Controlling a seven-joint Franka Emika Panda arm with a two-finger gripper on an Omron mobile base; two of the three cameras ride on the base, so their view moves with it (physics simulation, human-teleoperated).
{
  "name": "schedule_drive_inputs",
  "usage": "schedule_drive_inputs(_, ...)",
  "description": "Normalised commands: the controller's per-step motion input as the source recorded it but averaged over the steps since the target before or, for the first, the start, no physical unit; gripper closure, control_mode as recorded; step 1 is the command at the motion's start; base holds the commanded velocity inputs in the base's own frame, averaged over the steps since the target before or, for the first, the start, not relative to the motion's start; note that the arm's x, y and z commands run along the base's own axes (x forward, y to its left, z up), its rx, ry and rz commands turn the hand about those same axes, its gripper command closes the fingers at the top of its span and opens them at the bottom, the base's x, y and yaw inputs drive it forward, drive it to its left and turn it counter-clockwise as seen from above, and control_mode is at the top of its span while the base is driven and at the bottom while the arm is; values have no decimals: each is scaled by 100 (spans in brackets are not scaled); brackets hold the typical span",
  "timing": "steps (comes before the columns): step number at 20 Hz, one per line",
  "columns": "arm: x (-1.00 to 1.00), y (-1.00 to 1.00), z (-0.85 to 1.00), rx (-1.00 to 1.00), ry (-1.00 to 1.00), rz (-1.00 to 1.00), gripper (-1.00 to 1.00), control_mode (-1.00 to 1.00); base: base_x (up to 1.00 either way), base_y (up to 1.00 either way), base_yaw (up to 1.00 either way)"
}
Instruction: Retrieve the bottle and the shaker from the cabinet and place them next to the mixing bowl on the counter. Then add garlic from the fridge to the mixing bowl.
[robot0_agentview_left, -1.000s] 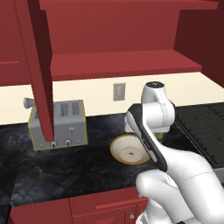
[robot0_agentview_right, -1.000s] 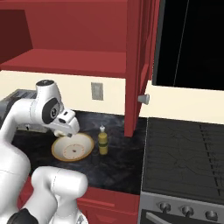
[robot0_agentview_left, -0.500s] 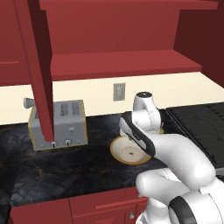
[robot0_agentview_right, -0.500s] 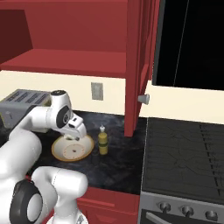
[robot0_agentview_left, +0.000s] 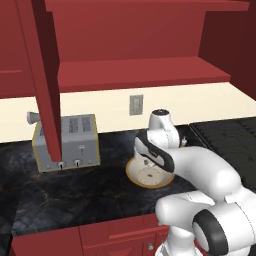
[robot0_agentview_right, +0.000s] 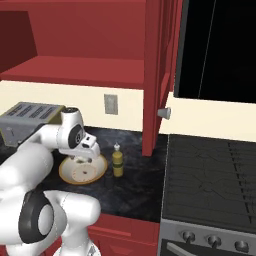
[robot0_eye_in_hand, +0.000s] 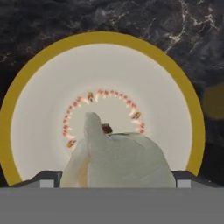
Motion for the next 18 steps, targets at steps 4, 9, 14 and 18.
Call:
schedule_drive_inputs(4, 0, 0, -29, 0, 0, 15, 100, -100, 0, 0, 0)
schedule_drive_inputs(9, 1, 0, -39, 0, 0, 3, 100, -100, 0, 0, 0)
schedule_drive_inputs(14, 9, 1, -37, -1, 0, 0, 100, -100, 0, 0, 0)
schedule_drive_inputs(18, 4, 2, -16, -2, 0, 0, 100, -100, 0, 0, 0)
